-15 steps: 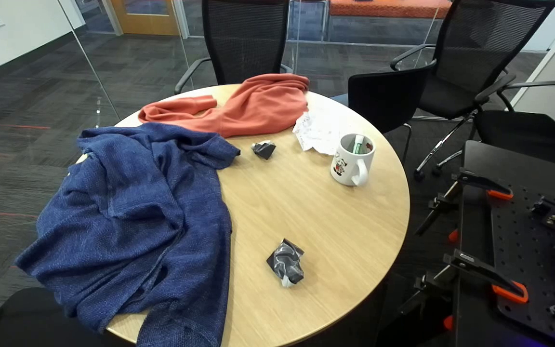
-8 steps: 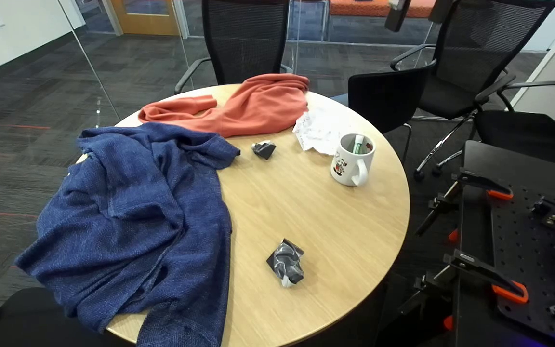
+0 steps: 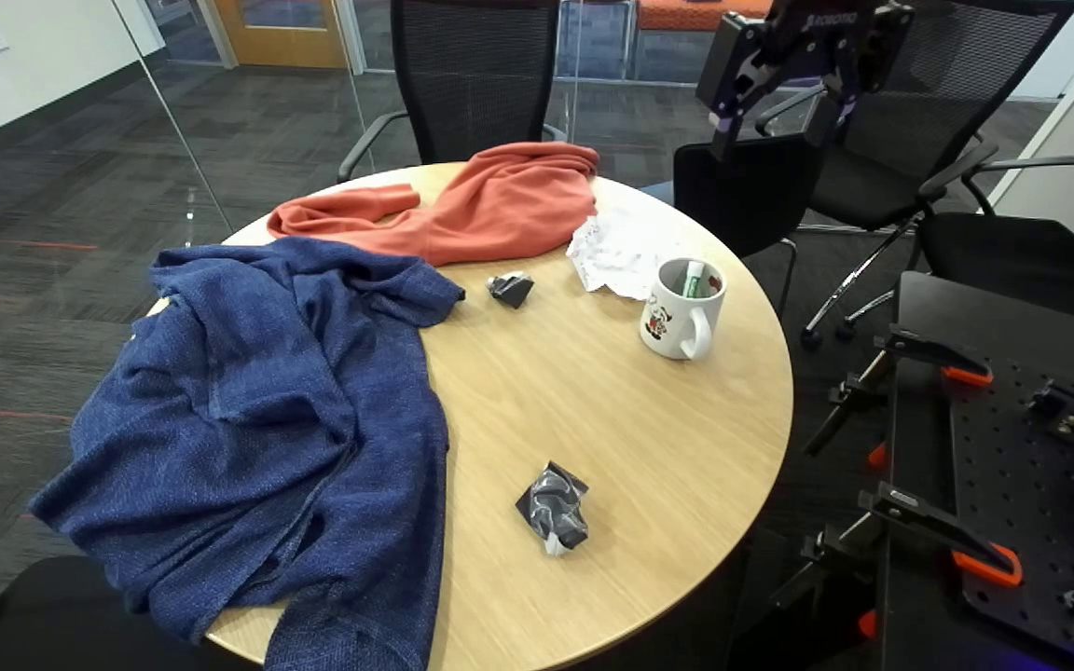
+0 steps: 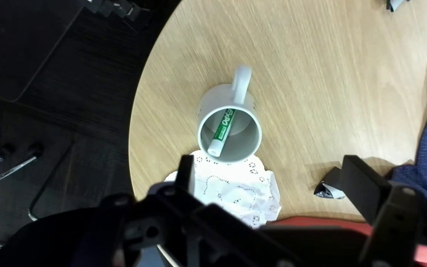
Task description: Remove the marker from the mug cup
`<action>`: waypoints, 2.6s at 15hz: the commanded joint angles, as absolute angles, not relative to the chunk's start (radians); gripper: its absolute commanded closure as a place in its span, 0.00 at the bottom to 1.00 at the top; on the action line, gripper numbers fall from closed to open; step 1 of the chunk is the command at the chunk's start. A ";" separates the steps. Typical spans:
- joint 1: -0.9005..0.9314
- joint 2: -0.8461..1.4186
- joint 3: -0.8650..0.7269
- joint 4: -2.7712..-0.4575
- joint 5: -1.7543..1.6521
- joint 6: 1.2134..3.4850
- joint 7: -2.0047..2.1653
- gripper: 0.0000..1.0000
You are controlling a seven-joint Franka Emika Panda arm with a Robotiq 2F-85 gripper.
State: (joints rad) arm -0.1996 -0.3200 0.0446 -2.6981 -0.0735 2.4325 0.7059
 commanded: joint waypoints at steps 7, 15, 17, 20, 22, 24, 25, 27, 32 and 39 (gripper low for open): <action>-0.198 -0.265 0.036 -2.683 -0.075 2.444 0.740 0.00; -0.191 -0.095 -0.017 -2.685 -0.039 2.607 0.757 0.00; -0.187 -0.044 -0.030 -2.682 -0.032 2.675 0.771 0.00; -0.181 0.030 -0.051 -2.674 -0.063 2.756 0.835 0.00; -0.168 0.071 -0.071 -2.663 -0.078 2.779 0.871 0.00; -0.152 0.045 -0.088 -2.683 -0.058 2.764 0.828 0.00; -0.149 0.058 -0.092 -2.678 -0.056 2.767 0.828 0.00; -0.141 0.069 -0.105 -2.671 -0.089 2.778 0.857 0.00; -0.115 0.111 -0.143 -2.652 -0.122 2.803 0.869 0.15; -0.075 0.171 -0.187 -2.623 -0.123 2.820 0.871 0.32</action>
State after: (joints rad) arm -0.1064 0.1305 -0.1587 -2.6462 -0.1065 2.7921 0.8328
